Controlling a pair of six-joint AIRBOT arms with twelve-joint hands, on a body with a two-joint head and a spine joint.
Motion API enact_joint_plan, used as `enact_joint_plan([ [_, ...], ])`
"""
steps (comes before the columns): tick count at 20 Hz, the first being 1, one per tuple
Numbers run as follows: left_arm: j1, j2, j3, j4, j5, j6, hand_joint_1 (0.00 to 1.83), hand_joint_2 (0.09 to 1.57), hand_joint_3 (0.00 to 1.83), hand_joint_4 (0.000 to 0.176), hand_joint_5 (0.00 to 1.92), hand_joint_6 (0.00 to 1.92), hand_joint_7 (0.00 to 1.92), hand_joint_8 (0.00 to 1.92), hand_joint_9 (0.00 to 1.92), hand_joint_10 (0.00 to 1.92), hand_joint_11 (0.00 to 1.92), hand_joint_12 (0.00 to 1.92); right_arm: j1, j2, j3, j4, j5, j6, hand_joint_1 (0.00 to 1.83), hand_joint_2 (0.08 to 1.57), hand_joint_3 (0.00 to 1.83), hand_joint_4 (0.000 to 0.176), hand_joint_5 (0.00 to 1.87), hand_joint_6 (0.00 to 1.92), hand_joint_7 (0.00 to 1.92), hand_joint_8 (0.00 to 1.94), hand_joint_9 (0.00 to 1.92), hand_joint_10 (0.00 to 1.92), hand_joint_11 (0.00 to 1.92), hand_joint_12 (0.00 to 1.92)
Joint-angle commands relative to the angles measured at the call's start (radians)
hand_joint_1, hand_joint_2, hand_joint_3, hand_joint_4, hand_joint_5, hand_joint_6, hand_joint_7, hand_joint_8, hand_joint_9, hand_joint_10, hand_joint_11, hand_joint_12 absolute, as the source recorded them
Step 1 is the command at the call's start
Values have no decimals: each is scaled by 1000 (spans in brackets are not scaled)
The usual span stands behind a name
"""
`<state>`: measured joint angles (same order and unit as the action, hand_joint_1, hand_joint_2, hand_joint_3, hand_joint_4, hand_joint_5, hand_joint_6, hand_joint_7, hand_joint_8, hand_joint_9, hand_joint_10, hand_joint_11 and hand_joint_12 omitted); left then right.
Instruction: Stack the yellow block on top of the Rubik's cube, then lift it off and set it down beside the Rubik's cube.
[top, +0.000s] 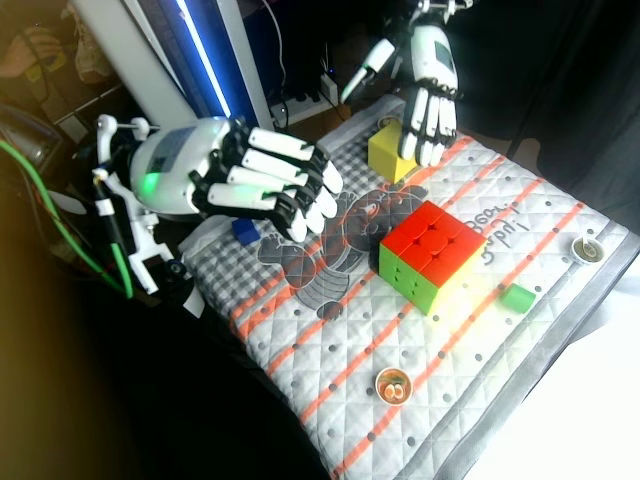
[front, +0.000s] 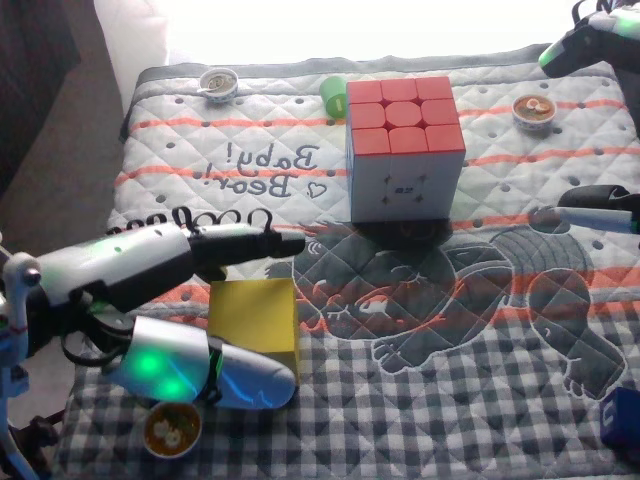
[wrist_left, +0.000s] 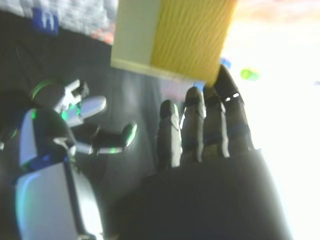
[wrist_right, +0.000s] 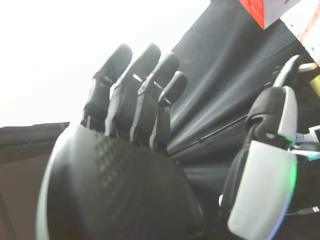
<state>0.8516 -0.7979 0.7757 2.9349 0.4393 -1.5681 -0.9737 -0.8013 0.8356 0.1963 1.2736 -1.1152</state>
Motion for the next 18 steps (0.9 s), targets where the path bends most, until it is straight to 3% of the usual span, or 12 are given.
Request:
enact_joint_plan([
  [1, -12, -10, -4, -16, 78, 33, 599, 817, 4, 155, 235, 1, 167, 4, 93, 175, 0, 1085, 17, -1, 7, -9, 120, 0, 989, 835, 89, 0, 494, 850, 571, 622, 413, 986, 95, 1588],
  [5, -12, -42, 14, -89, 29, 134, 580, 820, 4, 140, 245, 0, 186, 3, 127, 167, 0, 1173, 18, -1, 7, -12, 120, 0, 1006, 869, 70, 0, 520, 937, 589, 714, 416, 1078, 62, 1657],
  [7, -12, -55, 27, -102, 6, 149, 625, 837, 9, 118, 268, 7, 187, 3, 127, 157, 0, 1108, 18, -1, 7, -13, 120, 0, 986, 886, 57, 0, 544, 899, 614, 760, 435, 1100, 48, 1674],
  [8, -12, -60, 33, -107, 1, 149, 557, 846, 12, 116, 251, 1, 181, 0, 120, 151, 0, 1103, 19, -1, 7, -14, 120, 0, 1008, 892, 52, 0, 551, 883, 620, 754, 445, 1092, 69, 1658],
  [9, -12, -67, 42, -115, -7, 149, 548, 865, 14, 138, 228, 2, 163, 2, 97, 131, 0, 1024, 20, -1, 7, -14, 120, 0, 1046, 917, 55, 0, 559, 865, 636, 750, 472, 1074, 142, 1606],
  [11, -11, -78, 57, -132, -19, 149, 646, 947, 27, 128, 252, 7, 183, 8, 100, 122, 0, 967, 20, -1, 7, -14, 120, 0, 1028, 960, 42, 0, 585, 808, 652, 724, 503, 1035, 197, 1570],
  [13, -7, -79, 59, -140, -18, 149, 782, 1020, 12, 66, 411, 23, 279, 16, 170, 145, 0, 1143, 20, -1, 7, -14, 121, 0, 1010, 1005, 40, 0, 611, 786, 668, 668, 515, 980, 223, 1547],
  [14, -5, -79, 61, -147, -12, 149, 874, 1075, 16, 17, 530, 48, 378, 40, 238, 173, 0, 1262, 20, -1, 7, -14, 121, 0, 1032, 1034, 36, 0, 604, 778, 662, 686, 501, 1023, 220, 1567],
  [15, -5, -79, 63, -153, -5, 149, 967, 1134, 5, 0, 700, 62, 515, 62, 339, 248, 0, 1361, 20, -1, 6, -14, 121, 1, 1031, 1053, 31, 0, 607, 804, 665, 705, 510, 1045, 246, 1564],
  [16, -4, -79, 64, -160, 9, 149, 1026, 1190, 6, 0, 783, 1006, 614, 76, 406, 342, 8, 1469, 20, -1, 6, -13, 121, 1, 1051, 1061, 22, 0, 598, 830, 660, 729, 509, 1059, 245, 1575],
  [17, -2, -79, 64, -169, 29, 149, 1050, 1241, 0, 0, 737, 1286, 713, 141, 394, 675, 53, 1529, 20, -1, 6, -13, 121, 1, 1057, 1069, 19, 0, 603, 846, 659, 749, 503, 1072, 225, 1600],
  [18, -1, -79, 65, -181, 52, 149, 1150, 1246, 2, 0, 826, 1299, 632, 1162, 456, 925, 163, 1557, 20, -1, 6, -13, 121, 2, 1053, 1080, 17, 0, 608, 849, 662, 740, 506, 1066, 243, 1597],
])
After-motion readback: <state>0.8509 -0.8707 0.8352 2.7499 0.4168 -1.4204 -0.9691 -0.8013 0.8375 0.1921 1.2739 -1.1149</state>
